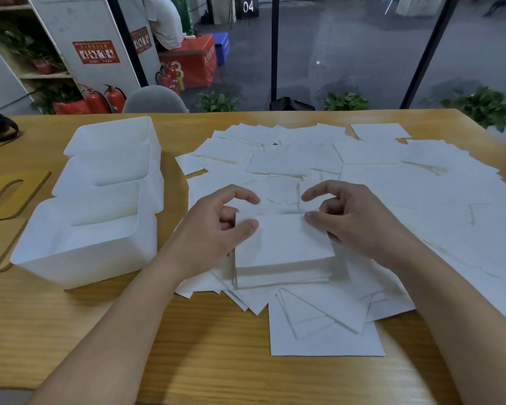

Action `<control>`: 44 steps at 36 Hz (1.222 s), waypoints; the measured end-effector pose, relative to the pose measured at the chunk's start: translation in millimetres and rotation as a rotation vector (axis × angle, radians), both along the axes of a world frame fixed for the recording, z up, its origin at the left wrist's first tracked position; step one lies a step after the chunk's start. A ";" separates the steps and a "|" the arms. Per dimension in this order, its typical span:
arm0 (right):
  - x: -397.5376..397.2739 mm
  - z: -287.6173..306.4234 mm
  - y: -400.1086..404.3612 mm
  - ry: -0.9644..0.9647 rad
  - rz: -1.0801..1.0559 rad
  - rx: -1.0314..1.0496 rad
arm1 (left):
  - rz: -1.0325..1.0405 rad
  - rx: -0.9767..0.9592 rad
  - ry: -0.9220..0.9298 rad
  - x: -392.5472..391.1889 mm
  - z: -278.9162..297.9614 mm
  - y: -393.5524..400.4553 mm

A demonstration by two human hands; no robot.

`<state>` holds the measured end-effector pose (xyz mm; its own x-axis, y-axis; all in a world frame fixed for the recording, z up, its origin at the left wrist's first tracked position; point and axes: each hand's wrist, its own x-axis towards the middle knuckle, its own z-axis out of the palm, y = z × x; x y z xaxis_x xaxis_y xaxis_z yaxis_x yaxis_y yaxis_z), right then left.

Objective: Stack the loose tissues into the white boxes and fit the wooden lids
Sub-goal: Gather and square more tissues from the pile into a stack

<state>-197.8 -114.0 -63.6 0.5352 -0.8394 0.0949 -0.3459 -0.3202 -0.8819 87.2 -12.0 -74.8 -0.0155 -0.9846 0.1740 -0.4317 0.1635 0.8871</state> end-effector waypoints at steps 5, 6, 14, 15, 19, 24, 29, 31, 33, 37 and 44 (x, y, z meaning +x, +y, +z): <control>0.3 -4.2 0.4 0.112 0.025 -0.090 | -0.006 0.030 -0.143 1.4 -3.0 3.8; 0.6 -5.3 0.6 0.134 0.028 -0.098 | -0.015 0.039 -0.160 1.2 -3.3 3.8; 3.0 -10.0 2.6 0.256 0.018 -0.176 | 0.045 -0.002 -0.253 1.3 -5.3 4.6; 3.3 -9.7 2.9 0.255 0.003 -0.194 | 0.098 -0.046 -0.266 1.0 -6.5 3.2; 4.4 -9.2 3.6 0.241 -0.075 -0.274 | 0.267 -0.189 -0.421 0.6 -8.0 -9.6; 11.0 -12.0 7.8 0.203 -0.053 -0.289 | 0.167 -0.154 -0.605 4.1 -9.6 -29.9; 13.3 -13.4 8.7 0.191 -0.042 -0.270 | 0.139 -0.211 -0.697 5.6 -11.4 -32.3; 13.1 -14.2 8.1 0.191 -0.042 -0.266 | 0.132 -0.247 -0.750 5.1 -10.3 -33.4; 13.5 -14.5 7.6 0.190 -0.050 -0.263 | 0.142 -0.285 -0.760 3.7 -10.8 -33.1; 14.2 -13.6 7.0 0.152 -0.081 -0.270 | 0.209 -0.370 -0.660 0.6 -12.1 -29.7; 17.9 -1.1 12.3 -0.092 -0.040 -0.092 | 0.163 -0.525 -0.461 -19.9 -7.6 -14.2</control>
<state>-179.9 -101.7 -64.7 0.4871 -0.8453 0.2195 -0.2790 -0.3887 -0.8781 67.3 -26.2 -82.4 -0.0611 -0.7686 0.6369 -0.7987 0.4203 0.4306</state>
